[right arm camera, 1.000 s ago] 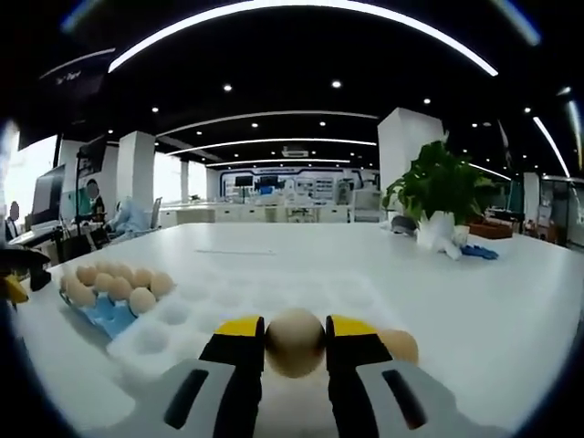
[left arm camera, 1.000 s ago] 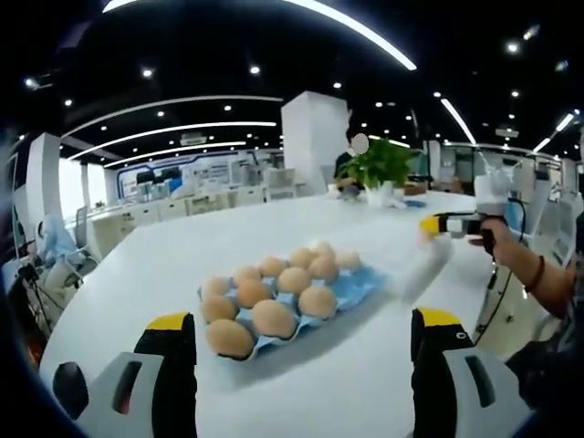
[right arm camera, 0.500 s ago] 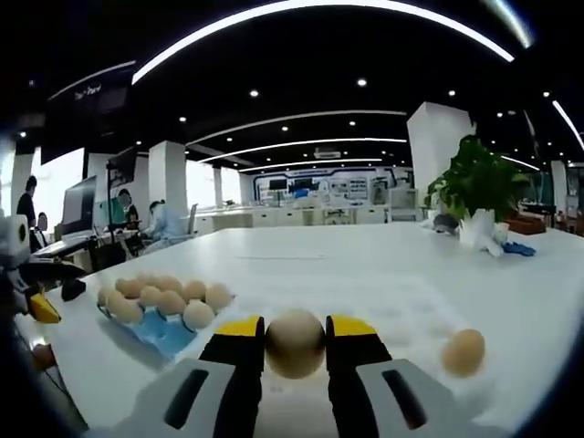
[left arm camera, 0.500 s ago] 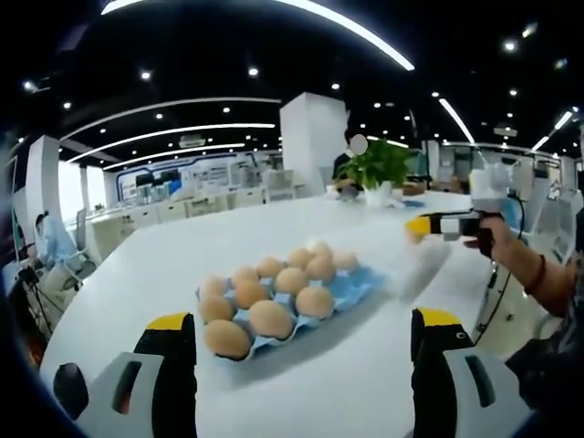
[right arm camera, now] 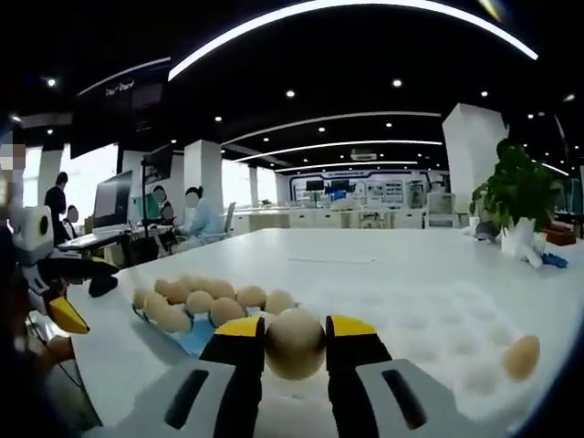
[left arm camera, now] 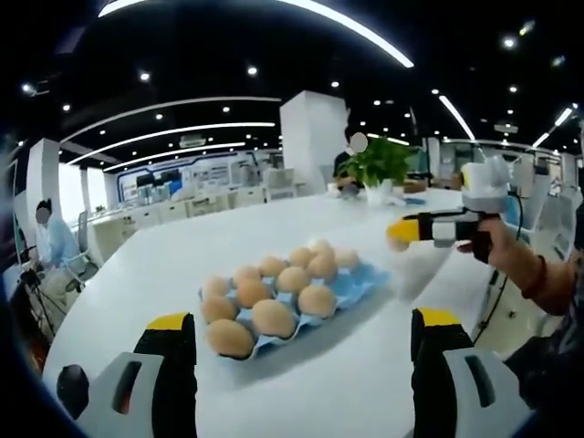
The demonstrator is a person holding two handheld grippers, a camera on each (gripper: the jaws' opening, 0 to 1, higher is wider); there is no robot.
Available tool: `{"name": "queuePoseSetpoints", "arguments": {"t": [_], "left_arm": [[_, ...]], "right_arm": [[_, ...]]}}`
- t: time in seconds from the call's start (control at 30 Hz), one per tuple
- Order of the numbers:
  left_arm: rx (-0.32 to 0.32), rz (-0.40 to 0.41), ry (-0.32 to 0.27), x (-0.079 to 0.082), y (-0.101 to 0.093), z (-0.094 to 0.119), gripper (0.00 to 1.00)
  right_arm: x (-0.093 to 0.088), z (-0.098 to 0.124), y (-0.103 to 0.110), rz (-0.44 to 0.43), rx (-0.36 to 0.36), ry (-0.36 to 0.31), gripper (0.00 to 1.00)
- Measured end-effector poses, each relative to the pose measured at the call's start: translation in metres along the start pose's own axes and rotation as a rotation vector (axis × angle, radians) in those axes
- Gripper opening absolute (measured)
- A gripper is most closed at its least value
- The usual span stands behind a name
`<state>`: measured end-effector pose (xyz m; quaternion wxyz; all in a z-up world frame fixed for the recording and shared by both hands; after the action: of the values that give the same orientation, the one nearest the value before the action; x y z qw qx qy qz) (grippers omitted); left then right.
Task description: Place the egg into an empty slot of the egg tray after lifting it from the table, then release the egg inside the slot.
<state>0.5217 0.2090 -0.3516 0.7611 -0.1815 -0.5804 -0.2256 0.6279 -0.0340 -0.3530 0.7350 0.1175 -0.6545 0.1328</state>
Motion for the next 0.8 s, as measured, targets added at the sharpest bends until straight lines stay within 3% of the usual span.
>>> {"name": "queuePoseSetpoints", "arguments": {"t": [0.8], "left_arm": [[0.009, 0.001, -0.001, -0.001, 0.004, 0.004, 1.0]], "right_arm": [[-0.002, -0.014, 0.058, 0.003, 0.153, -0.005, 0.27]]}}
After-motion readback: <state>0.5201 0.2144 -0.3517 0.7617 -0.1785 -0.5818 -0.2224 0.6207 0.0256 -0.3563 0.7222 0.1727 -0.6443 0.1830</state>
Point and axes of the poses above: the point that each gripper's makers call its tool centre point, and the gripper's own axes: z roughly backward along the fingers, y roughly to its left, x roughly out of its top, the point moved 6 cm from there along z, roughly backward along the fingers, and after that the axes turned 15 degrees about -x, right-handed, at the moved point
